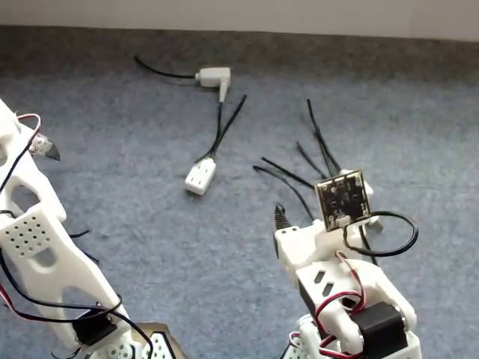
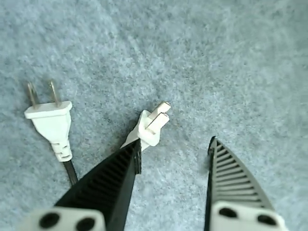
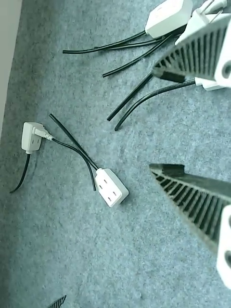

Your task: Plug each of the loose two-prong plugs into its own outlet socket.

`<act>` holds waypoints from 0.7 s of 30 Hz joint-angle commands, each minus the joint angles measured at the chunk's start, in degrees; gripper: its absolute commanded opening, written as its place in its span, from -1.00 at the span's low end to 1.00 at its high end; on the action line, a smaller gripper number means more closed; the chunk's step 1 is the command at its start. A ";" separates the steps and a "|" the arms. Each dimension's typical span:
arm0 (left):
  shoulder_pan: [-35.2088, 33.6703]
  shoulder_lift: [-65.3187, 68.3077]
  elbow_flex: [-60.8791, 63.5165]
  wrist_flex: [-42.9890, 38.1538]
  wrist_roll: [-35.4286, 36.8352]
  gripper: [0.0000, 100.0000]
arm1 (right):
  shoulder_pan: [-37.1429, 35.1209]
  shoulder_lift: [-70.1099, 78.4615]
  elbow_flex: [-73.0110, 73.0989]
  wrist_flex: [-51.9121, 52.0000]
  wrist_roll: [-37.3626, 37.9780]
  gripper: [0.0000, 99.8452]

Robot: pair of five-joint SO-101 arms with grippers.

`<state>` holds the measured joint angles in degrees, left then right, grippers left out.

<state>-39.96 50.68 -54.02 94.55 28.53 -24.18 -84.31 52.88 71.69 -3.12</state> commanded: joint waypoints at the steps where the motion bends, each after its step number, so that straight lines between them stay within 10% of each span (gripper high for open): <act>1: 0.13 -5.58 -5.49 3.08 -0.09 -0.54 | 0.57 -0.22 -0.31 -0.04 0.70 -0.45; 21: -0.40 -2.77 -4.53 5.54 -28.57 -0.54 | 0.57 -0.22 -0.22 -0.13 0.70 -0.45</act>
<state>-39.96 48.04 -58.42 99.56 3.30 -24.18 -84.31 52.88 71.69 -3.12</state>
